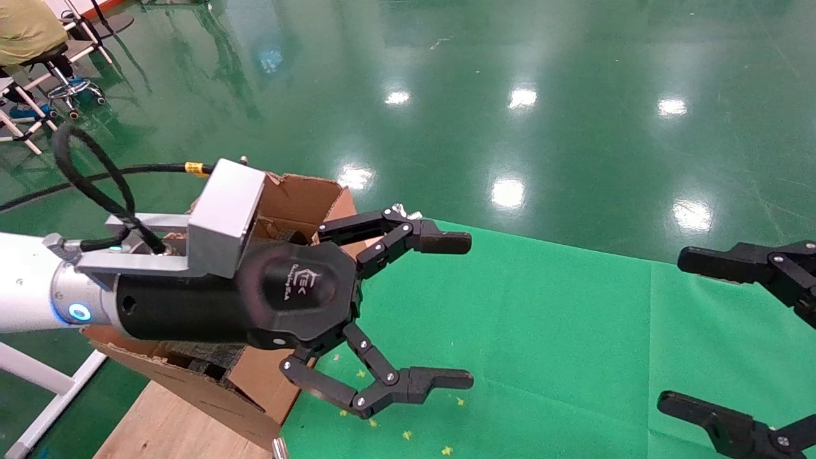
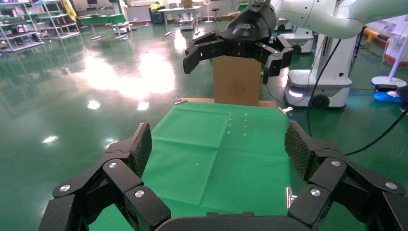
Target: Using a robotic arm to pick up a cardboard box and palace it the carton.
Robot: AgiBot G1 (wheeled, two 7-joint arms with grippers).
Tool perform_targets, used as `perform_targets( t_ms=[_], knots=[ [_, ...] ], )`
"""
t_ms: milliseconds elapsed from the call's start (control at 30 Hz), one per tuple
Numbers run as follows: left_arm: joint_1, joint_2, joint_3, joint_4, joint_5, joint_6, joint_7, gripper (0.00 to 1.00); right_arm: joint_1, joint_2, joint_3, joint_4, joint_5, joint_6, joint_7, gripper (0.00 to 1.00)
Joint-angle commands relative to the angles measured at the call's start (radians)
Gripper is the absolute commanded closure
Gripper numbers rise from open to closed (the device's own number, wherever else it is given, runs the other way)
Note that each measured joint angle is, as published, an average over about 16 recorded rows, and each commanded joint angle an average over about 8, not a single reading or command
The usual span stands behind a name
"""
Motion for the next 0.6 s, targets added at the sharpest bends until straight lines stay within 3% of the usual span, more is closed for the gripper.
perform_targets(
  t_ms=[33, 600],
  knots=[
    [-0.001, 0.000, 0.001, 0.002, 0.001, 0.000, 0.000, 0.00, 0.000, 0.000, 0.000, 0.000, 0.000, 0.000, 0.000, 0.00],
    [-0.006, 0.001, 0.004, 0.008, 0.004, 0.000, -0.002, 0.00, 0.000, 0.000, 0.000, 0.000, 0.000, 0.000, 0.000, 0.00]
  ],
)
